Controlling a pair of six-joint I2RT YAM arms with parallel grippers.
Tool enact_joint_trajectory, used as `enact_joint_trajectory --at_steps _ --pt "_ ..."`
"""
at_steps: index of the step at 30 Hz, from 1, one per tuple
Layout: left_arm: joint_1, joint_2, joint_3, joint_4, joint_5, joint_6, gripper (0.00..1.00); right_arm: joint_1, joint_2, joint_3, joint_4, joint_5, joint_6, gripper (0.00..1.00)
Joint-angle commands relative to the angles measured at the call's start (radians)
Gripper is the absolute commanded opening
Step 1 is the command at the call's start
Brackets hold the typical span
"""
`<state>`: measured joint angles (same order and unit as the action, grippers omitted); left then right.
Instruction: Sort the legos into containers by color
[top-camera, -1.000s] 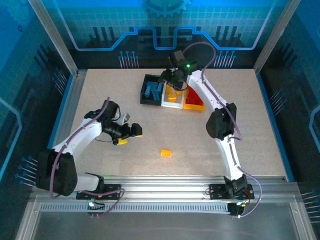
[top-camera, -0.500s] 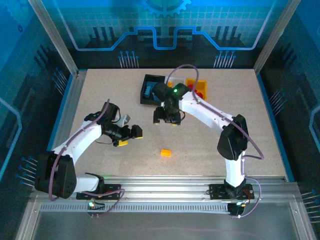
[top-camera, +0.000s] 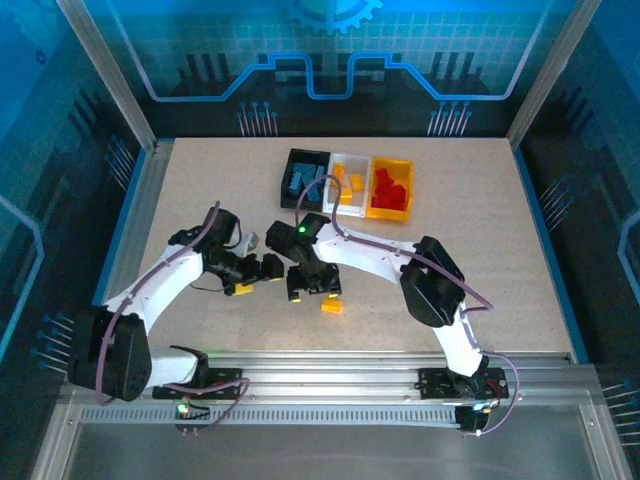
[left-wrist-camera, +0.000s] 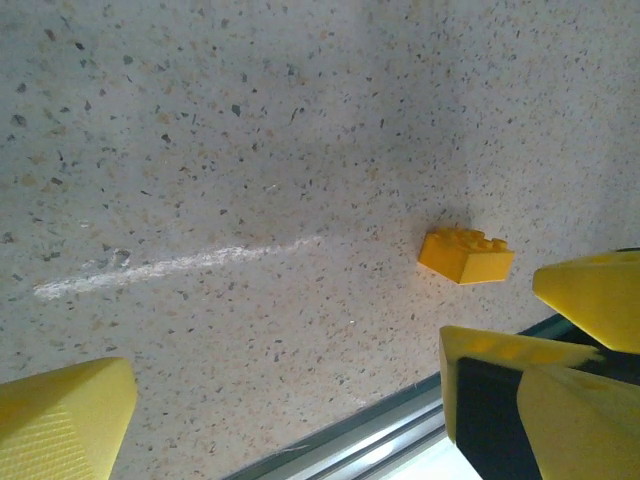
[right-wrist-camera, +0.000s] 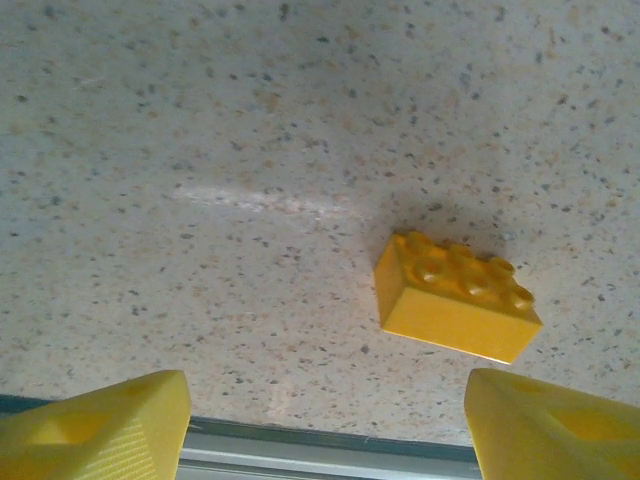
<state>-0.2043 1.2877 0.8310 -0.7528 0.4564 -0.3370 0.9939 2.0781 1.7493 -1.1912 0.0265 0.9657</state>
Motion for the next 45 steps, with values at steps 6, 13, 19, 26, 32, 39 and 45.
enact_joint_trajectory --at_steps 6,13,19,26,32,39,45 --pt "-0.006 0.005 -0.012 -0.005 -0.026 0.007 0.99 0.003 -0.053 -0.122 -0.029 0.039 0.119 0.74" --pt "-0.007 0.012 -0.010 -0.008 -0.019 0.008 0.99 -0.025 -0.094 -0.230 0.087 -0.002 0.142 0.73" --pt "-0.007 0.012 -0.008 -0.009 -0.018 0.009 0.99 -0.040 -0.075 -0.237 0.106 -0.013 0.133 0.73" --pt "-0.007 0.008 -0.008 -0.013 -0.022 0.010 0.99 -0.067 -0.076 -0.279 0.139 -0.010 0.127 0.70" --pt "-0.007 0.005 -0.009 -0.013 -0.023 0.010 0.99 -0.078 -0.070 -0.298 0.153 -0.004 0.120 0.67" --pt "-0.009 0.005 -0.008 -0.015 -0.021 0.010 0.99 -0.083 -0.062 -0.299 0.170 0.001 0.119 0.59" --pt "-0.010 0.001 -0.009 -0.015 -0.022 0.009 0.99 -0.088 -0.085 -0.304 0.157 0.018 0.119 0.46"
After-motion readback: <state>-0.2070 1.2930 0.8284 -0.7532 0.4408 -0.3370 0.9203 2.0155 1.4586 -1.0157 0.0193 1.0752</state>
